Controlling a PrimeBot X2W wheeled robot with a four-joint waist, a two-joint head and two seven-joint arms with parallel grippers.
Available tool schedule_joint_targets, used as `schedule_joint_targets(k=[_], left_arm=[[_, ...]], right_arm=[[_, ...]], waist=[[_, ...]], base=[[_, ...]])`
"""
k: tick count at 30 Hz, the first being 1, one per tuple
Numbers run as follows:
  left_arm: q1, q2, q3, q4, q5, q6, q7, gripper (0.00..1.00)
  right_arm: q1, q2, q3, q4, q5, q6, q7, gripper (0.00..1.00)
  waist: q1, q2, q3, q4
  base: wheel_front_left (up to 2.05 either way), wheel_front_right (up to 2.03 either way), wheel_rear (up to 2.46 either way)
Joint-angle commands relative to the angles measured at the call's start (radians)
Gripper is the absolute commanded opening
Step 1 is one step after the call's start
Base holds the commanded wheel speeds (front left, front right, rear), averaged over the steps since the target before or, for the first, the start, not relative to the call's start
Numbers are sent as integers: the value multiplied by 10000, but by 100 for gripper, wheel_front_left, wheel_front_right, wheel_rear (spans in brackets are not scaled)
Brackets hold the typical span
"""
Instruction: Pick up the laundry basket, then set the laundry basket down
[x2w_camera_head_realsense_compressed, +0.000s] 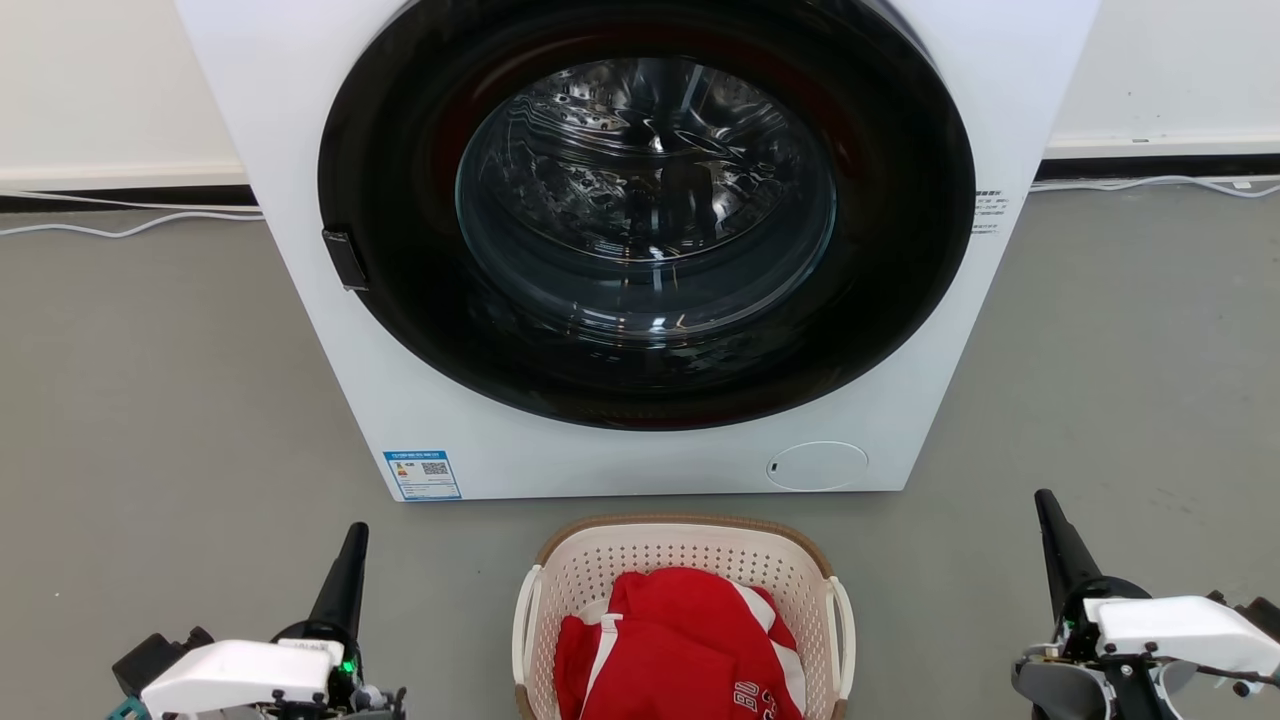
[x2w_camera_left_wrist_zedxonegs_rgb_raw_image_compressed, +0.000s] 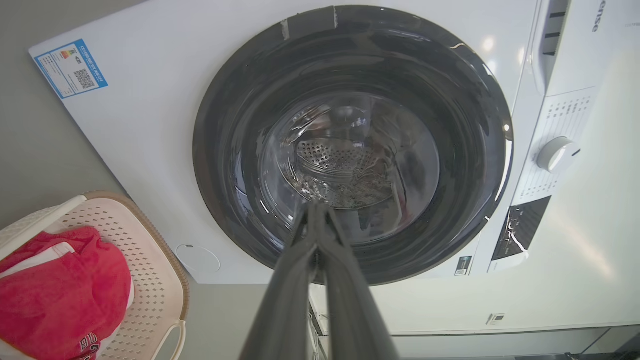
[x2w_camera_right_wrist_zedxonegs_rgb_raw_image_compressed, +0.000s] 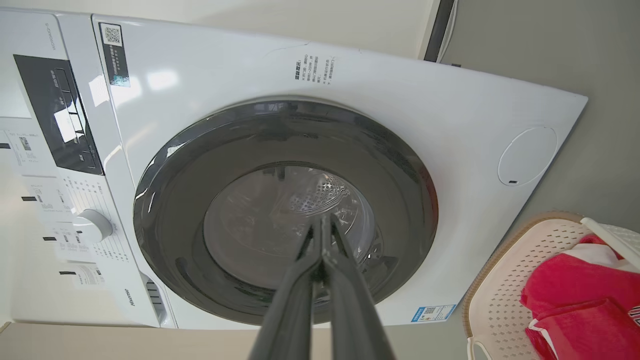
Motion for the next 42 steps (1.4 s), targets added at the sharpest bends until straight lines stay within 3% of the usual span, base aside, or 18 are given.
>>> schedule_joint_targets(k=[1,14,42], left_arm=[[-566,118,313,-215,-281,-105,112,0],[-656,131,541,-209,-1635,-149,494,0],[-658,131,544,-211,-1662,-150,500,0]], right_arm=[[-256,-23,140,-382,310,65,119,0],[-252,12,-12,-468,1691,73,500,0],[-252,13,-14,-470,1719,73,506,0]], waist=[[0,0,0,2],[0,0,-4,24],[0,0,-4,24]], base=[[0,0,0],[0,0,0],[0,0,0]])
